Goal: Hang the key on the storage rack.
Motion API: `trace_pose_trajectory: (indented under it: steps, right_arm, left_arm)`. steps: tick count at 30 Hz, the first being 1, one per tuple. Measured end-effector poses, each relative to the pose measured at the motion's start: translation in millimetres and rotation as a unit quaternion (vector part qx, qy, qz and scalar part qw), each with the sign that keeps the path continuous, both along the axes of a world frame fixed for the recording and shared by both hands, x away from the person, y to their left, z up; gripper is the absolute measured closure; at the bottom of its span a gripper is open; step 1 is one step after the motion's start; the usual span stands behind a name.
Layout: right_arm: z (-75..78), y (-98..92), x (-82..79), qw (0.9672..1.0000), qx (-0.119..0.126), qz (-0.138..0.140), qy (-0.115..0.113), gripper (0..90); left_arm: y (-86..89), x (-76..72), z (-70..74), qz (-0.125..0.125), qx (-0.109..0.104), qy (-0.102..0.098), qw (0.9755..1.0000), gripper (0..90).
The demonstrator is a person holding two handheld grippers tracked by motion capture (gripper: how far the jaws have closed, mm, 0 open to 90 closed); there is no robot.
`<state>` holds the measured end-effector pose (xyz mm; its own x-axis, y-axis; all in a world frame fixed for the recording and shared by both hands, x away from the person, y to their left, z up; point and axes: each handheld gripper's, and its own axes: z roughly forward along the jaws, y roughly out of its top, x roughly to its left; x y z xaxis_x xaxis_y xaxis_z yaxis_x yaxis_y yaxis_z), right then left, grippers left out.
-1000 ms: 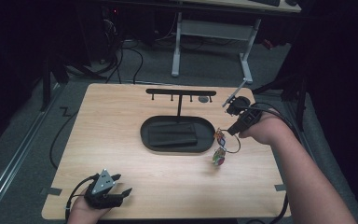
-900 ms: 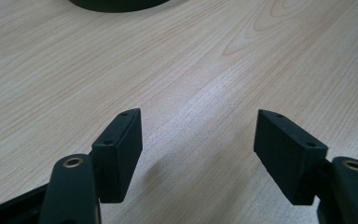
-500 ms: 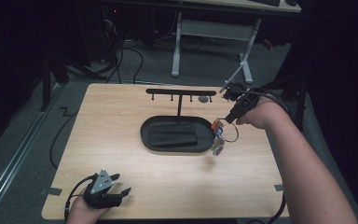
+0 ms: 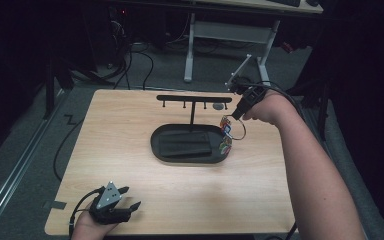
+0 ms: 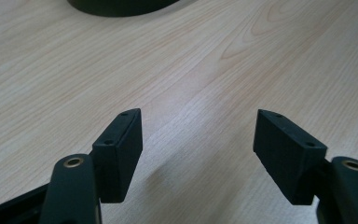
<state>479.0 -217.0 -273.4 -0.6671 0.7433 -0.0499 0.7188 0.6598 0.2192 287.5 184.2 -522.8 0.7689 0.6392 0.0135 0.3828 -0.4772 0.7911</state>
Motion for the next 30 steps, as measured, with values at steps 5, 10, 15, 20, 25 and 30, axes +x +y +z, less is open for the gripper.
trace_pose_trajectory:
  steps: [5, 10, 15, 20, 25, 30]
  right_arm:
    - [-6.1, 5.7, 15.8, 1.0, 0.005, 0.0, -0.002, 87.5]
    - [-10.5, 7.3, 28.9, 1.0, 0.005, -0.005, -0.002, 87.5]
    - [-13.5, 4.5, 41.0, 0.9999, 0.003, -0.004, -0.009, 87.5]
    - [-16.6, 1.1, 51.4, 0.9998, -0.003, -0.016, -0.008, 87.5]
    - [-16.8, -0.4, 57.7, 0.9998, -0.002, -0.018, -0.012, 87.5]
    - [-24.3, 0.1, 60.4, 0.9996, 0.003, -0.02, -0.019, 87.4]
  left_arm:
    - [-0.7, -0.8, -1.6, -0.004, 0.009, -0.002, 0.9999, 33.4]
    - [2.2, 0.3, -1.2, -0.001, 0.008, 0.001, 1.0, 33.6]
    - [2.7, -0.1, -2.0, 0.003, 0.007, 0.0, 1.0, 33.9]
    - [2.4, -0.3, -1.9, 0.001, 0.012, 0.002, 0.9999, 34.0]
    - [3.5, 0.1, -2.2, 0.002, 0.009, 0.004, 0.9999, 34.1]
    - [4.0, -0.2, -2.1, 0.006, 0.005, 0.0, 1.0, 34.1]
